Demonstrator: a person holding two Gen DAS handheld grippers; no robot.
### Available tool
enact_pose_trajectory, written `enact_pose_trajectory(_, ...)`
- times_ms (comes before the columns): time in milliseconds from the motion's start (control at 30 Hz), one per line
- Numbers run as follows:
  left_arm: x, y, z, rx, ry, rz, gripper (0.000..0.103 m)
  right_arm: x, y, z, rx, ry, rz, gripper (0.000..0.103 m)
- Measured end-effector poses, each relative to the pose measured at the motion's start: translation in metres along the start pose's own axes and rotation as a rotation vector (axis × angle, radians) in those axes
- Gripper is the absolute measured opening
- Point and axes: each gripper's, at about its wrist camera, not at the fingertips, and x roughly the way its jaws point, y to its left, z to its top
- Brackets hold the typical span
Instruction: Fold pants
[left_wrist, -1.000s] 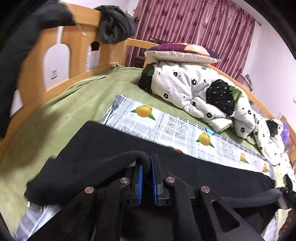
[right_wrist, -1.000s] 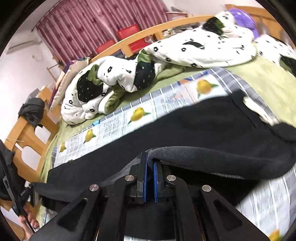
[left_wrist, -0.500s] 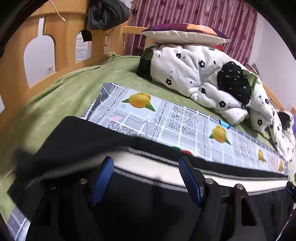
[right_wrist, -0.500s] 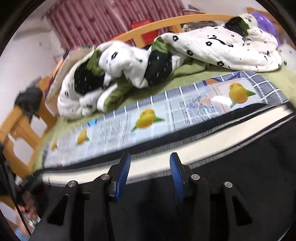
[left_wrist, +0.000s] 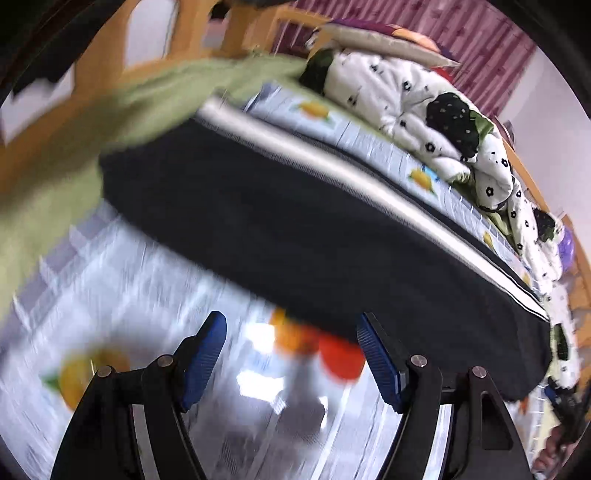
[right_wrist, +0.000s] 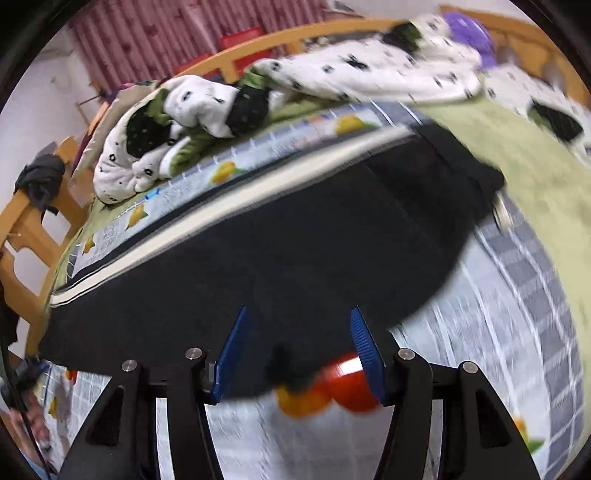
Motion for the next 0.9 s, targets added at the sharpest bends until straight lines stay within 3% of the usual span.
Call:
enact_pose_trajectory(133, 0.008, 0.028, -0.017, -0.118, 0.004, -0.130, 0.071, 0.001, -0.019, -0.025, -0.015, 0.057, 0.001, 0.057)
enact_pose_trajectory(367, 0.034, 0.045, 0.016, -0.256, -0.027, -0.235, 0.071, 0.020, -0.052, -0.032, 0.096, 0.099, 0.027, 0.057)
enact_pose_trajectory(567, 0.058, 0.036, 0.049, -0.291, -0.047, -0.215, 0.069, 0.044, -0.055, -0.006, 0.168, 0.028, 0.038, 0.057)
enact_pose_trajectory(700, 0.065, 0.038, 0.058, -0.332, -0.052, -0.170, 0.046, 0.069, -0.057, 0.025, 0.232, 0.011, 0.030, 0.055)
enact_pose_trajectory(733, 0.065, 0.038, 0.058, -0.330, -0.052, -0.141, 0.034, 0.075, -0.058, 0.031, 0.253, 0.002, 0.033, 0.045)
enact_pose_trajectory(767, 0.064, 0.037, 0.057, -0.317, -0.049, -0.099, 0.025, 0.080, -0.059, 0.036, 0.265, -0.001, 0.015, 0.027)
enact_pose_trajectory(800, 0.064, 0.037, 0.056, -0.300, -0.046, -0.080, 0.018, 0.084, -0.059, 0.039, 0.279, -0.002, -0.005, 0.020)
enact_pose_trajectory(900, 0.058, 0.040, 0.053, -0.277, -0.036, -0.114, 0.012, 0.082, -0.064, 0.038, 0.308, -0.021, 0.013, 0.012)
